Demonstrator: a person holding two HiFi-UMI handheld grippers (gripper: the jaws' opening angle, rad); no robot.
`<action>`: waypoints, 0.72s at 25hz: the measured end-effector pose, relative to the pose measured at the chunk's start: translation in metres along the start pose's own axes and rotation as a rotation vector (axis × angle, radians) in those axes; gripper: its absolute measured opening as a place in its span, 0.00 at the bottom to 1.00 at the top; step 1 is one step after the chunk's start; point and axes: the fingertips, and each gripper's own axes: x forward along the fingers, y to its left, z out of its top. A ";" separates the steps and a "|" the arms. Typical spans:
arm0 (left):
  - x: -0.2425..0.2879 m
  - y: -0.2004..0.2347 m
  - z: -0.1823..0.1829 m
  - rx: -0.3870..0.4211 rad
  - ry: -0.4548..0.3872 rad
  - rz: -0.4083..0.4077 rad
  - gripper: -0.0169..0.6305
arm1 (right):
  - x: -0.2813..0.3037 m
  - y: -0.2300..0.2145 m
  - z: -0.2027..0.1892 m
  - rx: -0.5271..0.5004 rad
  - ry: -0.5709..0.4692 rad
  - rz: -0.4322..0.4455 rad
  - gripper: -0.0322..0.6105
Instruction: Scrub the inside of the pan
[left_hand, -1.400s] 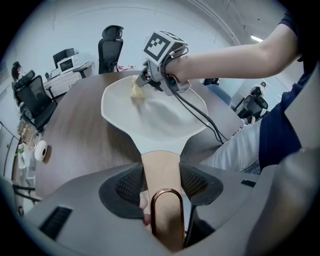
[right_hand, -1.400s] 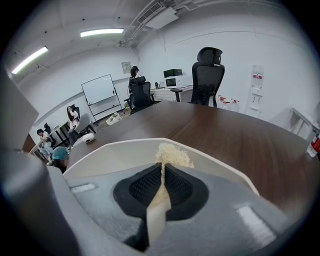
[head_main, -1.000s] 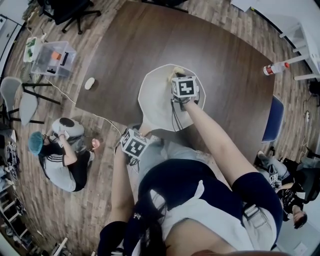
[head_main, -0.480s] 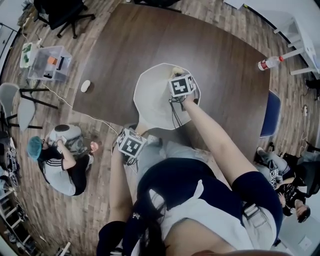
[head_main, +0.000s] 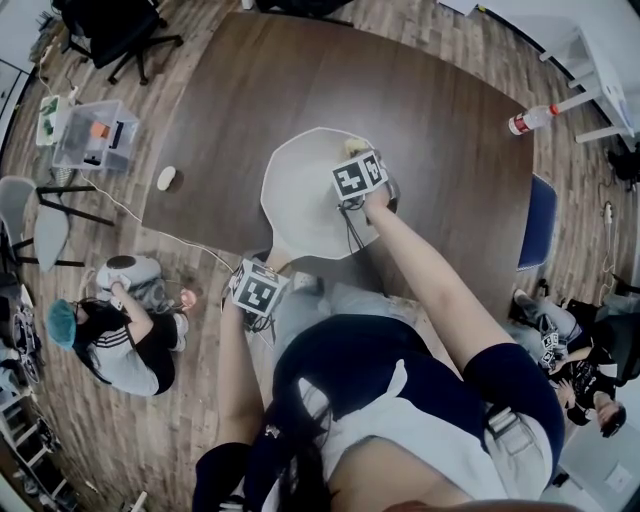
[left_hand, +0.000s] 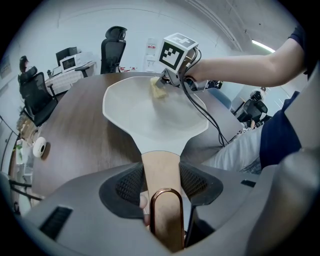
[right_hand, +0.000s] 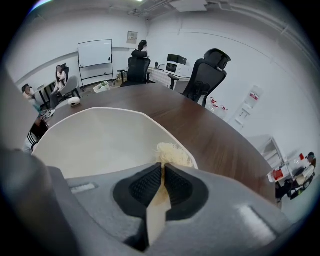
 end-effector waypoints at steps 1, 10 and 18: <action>0.001 -0.001 0.001 0.001 0.000 0.001 0.37 | 0.000 -0.001 -0.002 -0.014 0.008 -0.006 0.08; 0.001 -0.003 0.001 -0.011 0.002 0.000 0.37 | -0.004 -0.006 -0.015 -0.110 0.084 -0.024 0.08; 0.002 -0.005 0.000 -0.024 0.006 0.003 0.37 | -0.002 -0.002 -0.031 -0.327 0.222 0.035 0.08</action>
